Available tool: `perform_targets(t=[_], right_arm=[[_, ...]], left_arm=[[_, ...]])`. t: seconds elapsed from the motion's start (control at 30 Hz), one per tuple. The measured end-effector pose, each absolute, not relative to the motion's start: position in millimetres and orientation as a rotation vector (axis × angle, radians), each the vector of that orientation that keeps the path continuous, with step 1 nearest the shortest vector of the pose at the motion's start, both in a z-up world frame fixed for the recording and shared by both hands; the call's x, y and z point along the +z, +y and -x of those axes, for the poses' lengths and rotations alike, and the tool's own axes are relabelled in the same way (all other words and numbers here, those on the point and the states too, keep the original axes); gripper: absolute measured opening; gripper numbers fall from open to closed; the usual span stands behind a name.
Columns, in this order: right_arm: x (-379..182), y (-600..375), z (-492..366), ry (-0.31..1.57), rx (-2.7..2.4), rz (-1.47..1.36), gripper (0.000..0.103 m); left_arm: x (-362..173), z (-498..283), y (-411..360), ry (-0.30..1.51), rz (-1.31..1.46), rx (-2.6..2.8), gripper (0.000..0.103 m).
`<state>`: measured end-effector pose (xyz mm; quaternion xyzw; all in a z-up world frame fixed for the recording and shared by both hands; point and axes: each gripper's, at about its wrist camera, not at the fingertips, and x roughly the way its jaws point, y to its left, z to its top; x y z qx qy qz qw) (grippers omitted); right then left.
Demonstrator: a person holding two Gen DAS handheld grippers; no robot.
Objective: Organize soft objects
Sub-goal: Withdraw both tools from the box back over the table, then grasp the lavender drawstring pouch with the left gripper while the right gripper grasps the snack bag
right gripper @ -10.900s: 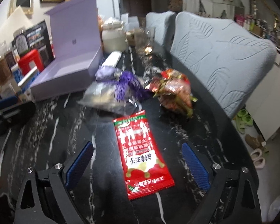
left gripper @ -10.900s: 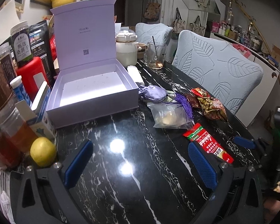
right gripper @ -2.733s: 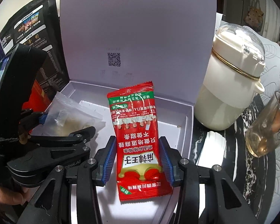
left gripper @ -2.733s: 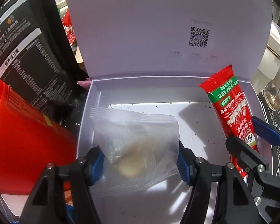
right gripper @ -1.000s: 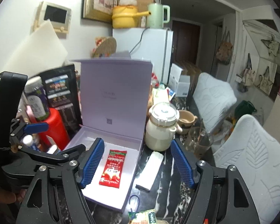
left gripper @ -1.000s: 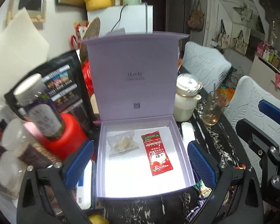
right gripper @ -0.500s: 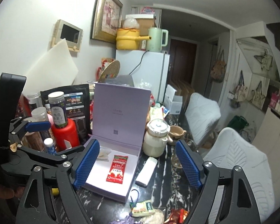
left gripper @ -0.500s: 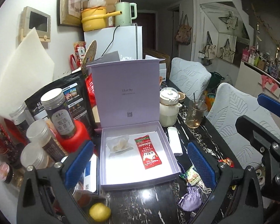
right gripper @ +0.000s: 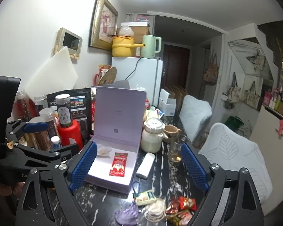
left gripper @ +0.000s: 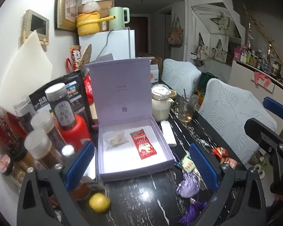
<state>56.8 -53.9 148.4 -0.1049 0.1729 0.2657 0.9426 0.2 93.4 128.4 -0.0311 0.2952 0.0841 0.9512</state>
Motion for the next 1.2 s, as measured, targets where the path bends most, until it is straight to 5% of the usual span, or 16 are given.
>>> perform_targets(t=[1.2], right_arm=[[-9,-157,-15,0.636,0.347,0.013,0.092]], left_arm=[[-14,4,22,0.826,0.112,-0.1,0.102]])
